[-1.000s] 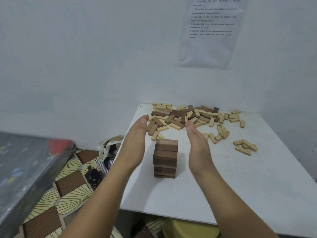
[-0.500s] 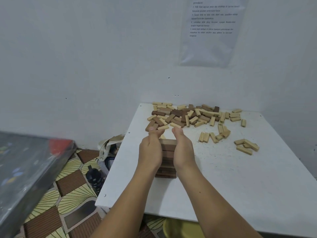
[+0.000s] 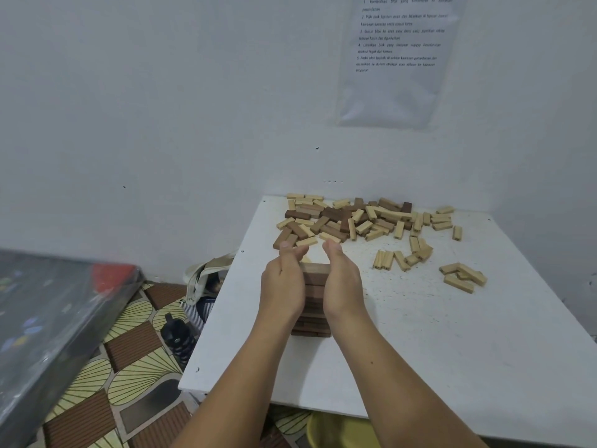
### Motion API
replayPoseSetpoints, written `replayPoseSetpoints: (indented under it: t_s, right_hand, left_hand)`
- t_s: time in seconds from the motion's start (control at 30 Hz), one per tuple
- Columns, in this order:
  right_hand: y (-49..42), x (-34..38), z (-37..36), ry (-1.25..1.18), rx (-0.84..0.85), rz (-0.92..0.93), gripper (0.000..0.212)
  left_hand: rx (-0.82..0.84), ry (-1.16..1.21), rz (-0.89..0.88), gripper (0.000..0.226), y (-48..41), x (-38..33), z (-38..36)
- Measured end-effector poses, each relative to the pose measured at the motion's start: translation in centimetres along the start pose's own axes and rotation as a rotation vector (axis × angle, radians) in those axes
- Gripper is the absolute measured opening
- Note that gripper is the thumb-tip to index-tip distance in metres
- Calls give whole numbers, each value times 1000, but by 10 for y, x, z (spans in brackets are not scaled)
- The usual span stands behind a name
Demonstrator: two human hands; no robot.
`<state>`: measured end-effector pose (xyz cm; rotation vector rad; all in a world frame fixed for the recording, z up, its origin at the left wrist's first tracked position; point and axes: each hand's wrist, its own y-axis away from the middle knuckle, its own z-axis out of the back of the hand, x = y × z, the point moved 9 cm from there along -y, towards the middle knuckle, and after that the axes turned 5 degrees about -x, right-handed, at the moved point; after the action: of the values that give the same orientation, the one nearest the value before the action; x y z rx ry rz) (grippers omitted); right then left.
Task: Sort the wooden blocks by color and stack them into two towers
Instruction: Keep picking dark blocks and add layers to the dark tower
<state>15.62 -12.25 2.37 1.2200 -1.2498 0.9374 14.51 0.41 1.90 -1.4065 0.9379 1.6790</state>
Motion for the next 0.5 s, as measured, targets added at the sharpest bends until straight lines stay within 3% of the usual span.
replayPoseSetpoints:
  t_s: [0.4,0.5]
  right_hand:
    - [3,7,8,42,-26,33,48]
    - [4,12,24,71,-26,67,50]
  left_hand:
    - [19,45,-13,60,-1,-4,8]
    - [7,30,-58,47,4,-18,21]
